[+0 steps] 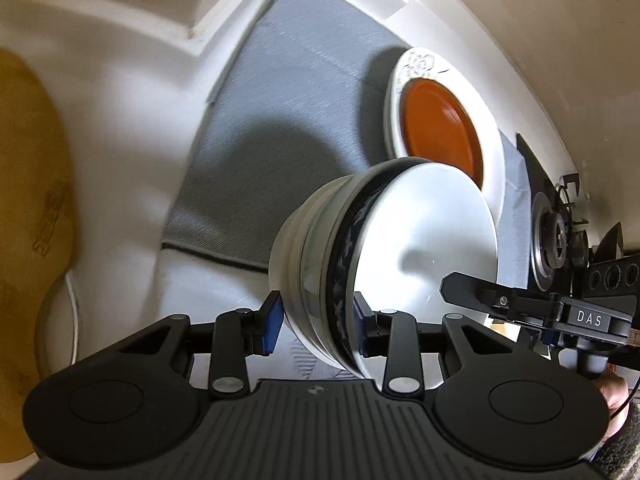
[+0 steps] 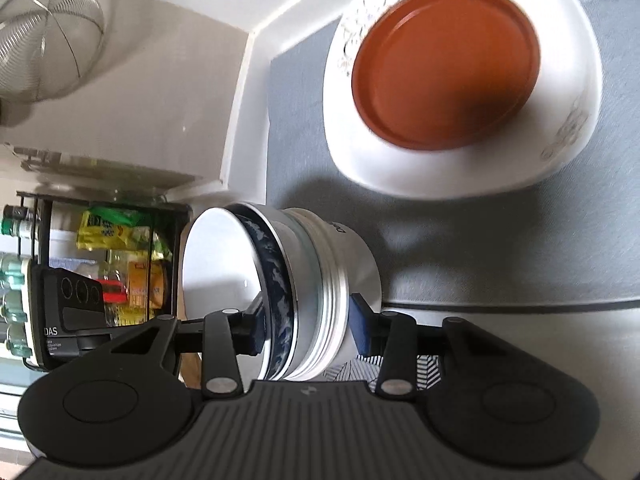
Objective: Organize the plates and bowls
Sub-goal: 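Lower the bowl stack onto the brown plate with both grippers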
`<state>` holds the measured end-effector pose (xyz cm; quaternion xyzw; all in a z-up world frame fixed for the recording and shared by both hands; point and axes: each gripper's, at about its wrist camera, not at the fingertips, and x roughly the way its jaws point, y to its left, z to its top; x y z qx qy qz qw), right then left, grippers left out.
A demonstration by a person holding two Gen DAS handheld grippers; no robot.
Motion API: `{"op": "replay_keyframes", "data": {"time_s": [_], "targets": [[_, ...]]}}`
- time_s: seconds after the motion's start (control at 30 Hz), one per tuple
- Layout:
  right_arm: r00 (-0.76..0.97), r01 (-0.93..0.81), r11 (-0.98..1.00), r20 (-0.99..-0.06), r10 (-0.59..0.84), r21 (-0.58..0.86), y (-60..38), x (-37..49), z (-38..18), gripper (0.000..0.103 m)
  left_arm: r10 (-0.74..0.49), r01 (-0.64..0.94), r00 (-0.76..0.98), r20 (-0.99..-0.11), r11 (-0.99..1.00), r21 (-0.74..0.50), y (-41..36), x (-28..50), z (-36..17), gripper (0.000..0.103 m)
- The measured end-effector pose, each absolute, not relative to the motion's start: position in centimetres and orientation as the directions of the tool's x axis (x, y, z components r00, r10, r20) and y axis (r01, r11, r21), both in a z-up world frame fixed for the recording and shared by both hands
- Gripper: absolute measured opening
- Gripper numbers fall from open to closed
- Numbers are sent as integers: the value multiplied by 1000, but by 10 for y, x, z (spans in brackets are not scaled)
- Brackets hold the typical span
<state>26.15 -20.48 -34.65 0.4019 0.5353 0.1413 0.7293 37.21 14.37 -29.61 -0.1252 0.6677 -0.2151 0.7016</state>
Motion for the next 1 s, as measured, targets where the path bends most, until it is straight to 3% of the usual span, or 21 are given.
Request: {"op": "replay_keyframes", "data": {"time_s": [0.63, 1.0], "targets": [[606, 198, 653, -614, 505, 731, -285, 284, -278, 46, -515, 278, 88, -853, 835, -475, 50, 426, -236, 38], [663, 268, 619, -608, 437, 738, -334, 302, -305, 46, -499, 337, 97, -861, 830, -443, -7, 468, -260, 38]]}}
